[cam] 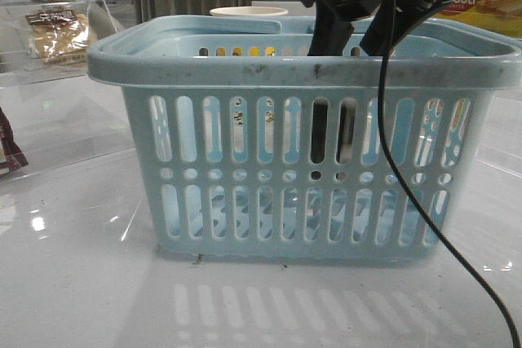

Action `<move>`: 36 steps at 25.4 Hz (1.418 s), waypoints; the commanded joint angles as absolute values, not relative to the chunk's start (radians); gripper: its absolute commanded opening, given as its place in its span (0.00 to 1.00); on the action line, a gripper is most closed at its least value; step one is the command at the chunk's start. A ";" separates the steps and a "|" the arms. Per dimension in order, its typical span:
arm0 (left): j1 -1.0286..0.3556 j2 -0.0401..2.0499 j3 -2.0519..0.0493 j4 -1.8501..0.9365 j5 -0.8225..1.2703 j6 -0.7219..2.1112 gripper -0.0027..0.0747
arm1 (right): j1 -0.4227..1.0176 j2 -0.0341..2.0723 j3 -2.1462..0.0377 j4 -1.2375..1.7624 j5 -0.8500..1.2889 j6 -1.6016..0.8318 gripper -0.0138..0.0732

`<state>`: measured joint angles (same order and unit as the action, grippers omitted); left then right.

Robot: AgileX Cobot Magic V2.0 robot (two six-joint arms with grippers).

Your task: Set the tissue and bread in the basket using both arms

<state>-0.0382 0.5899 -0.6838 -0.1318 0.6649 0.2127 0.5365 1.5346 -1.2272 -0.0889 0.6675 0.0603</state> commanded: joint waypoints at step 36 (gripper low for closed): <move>-0.045 1.183 -0.963 -0.145 0.423 0.204 0.77 | 0.624 0.716 -0.915 -0.091 0.784 0.053 0.80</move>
<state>-0.0382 1.1140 -0.8582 -0.1318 0.5017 0.2127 0.6233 0.7191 -0.8901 -0.0852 0.8442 0.0594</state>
